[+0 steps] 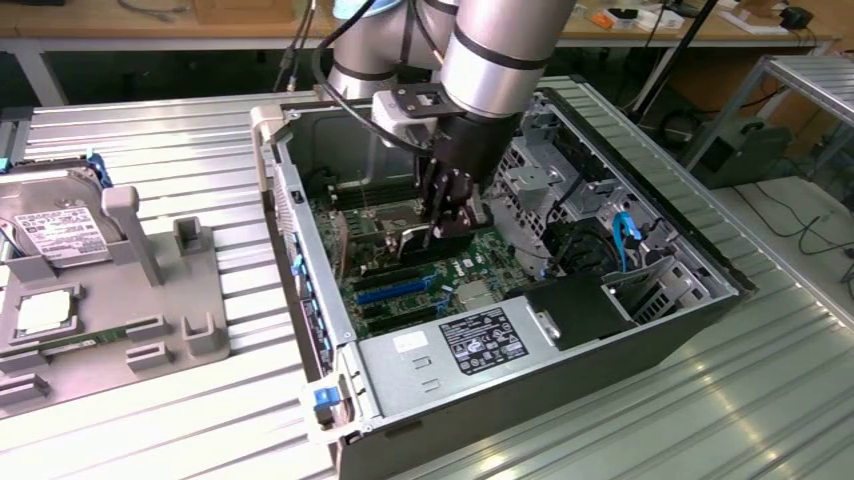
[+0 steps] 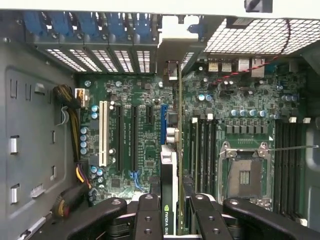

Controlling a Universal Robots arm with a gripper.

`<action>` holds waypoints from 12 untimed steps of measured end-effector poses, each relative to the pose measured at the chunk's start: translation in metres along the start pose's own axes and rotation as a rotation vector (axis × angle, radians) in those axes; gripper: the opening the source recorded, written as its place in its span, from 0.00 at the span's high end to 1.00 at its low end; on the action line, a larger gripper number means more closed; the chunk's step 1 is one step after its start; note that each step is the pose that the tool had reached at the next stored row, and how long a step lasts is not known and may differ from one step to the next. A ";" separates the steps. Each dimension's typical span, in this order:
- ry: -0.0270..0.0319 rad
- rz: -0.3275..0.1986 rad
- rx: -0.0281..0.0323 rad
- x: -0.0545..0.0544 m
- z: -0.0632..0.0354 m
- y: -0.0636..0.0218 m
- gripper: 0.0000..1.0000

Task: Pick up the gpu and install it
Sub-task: 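Insert the gpu into the slot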

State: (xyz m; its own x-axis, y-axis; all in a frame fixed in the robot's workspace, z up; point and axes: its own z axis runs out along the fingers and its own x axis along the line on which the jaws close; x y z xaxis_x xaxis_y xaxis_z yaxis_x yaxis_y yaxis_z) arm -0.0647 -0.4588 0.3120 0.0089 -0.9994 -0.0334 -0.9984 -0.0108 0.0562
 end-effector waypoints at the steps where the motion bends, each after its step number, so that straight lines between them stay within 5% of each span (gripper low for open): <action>1: 0.0001 0.000 0.0017 0.001 0.0025 0.0005 0.73; 8: 0.0008 -0.001 0.0168 0.003 0.0194 0.0087 0.73; 12: 0.0026 0.002 0.0207 0.005 0.0288 0.0128 0.73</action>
State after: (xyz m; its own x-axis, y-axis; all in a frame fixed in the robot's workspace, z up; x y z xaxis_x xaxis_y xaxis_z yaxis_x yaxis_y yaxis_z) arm -0.0791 -0.4628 0.2839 0.0071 -0.9995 -0.0308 -0.9993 -0.0082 0.0356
